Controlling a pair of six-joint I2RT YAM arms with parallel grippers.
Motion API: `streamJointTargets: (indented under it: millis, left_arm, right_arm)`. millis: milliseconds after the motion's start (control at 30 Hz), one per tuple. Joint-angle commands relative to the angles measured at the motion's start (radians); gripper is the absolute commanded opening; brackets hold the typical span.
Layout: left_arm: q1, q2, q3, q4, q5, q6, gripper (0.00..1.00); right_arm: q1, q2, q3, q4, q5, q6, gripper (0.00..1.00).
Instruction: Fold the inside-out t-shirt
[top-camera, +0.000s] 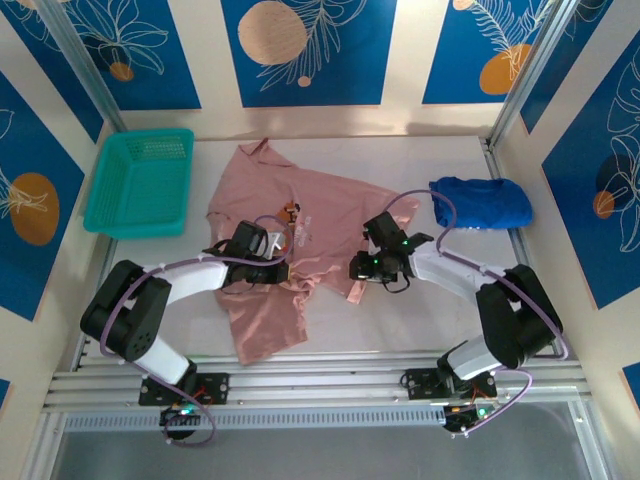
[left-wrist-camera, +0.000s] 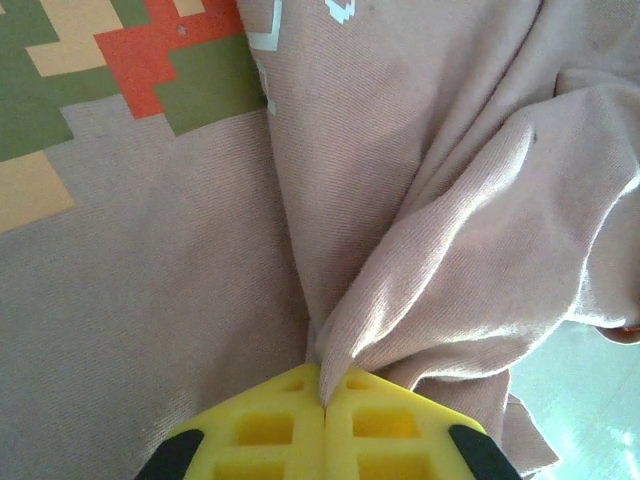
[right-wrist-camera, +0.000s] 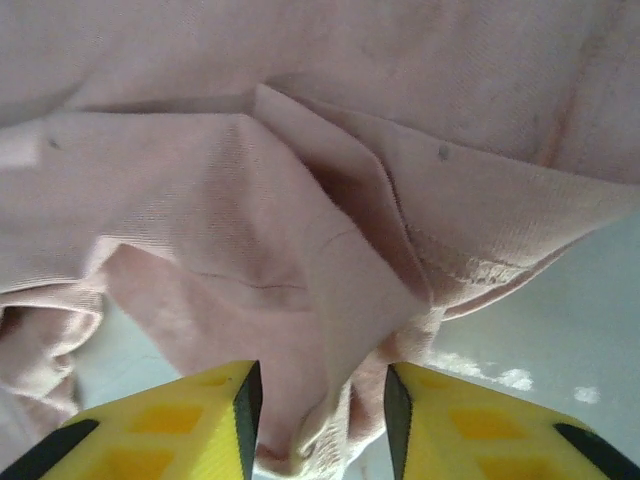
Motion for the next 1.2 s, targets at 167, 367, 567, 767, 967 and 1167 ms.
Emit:
streamJointTargets:
  millis: [167, 367, 567, 767, 967, 1167]
  left_arm:
    - [0.009, -0.03, -0.005, -0.019, 0.017, 0.021, 0.0]
    - [-0.044, -0.035, 0.006, 0.02, 0.051, 0.041, 0.0]
    - [-0.112, -0.041, 0.02, 0.063, 0.055, 0.051, 0.0]
    - [-0.171, -0.02, 0.056, 0.072, 0.039, 0.071, 0.0]
    - [-0.205, 0.035, 0.119, 0.073, 0.032, 0.073, 0.0]
    - [-0.234, 0.107, 0.202, 0.093, 0.022, 0.052, 0.0]
  right_arm:
    - [0.017, -0.015, 0.038, -0.078, 0.098, 0.011, 0.09]
    - [-0.067, -0.138, -0.015, -0.085, 0.071, -0.107, 0.03]
    - [-0.216, -0.248, -0.09, -0.016, -0.099, -0.213, 0.01]
    - [-0.33, -0.323, -0.104, 0.036, -0.285, -0.281, 0.0]
    - [-0.417, -0.363, -0.076, 0.047, -0.474, -0.308, 0.0]
    - [-0.454, -0.366, -0.021, 0.028, -0.606, -0.319, 0.0]
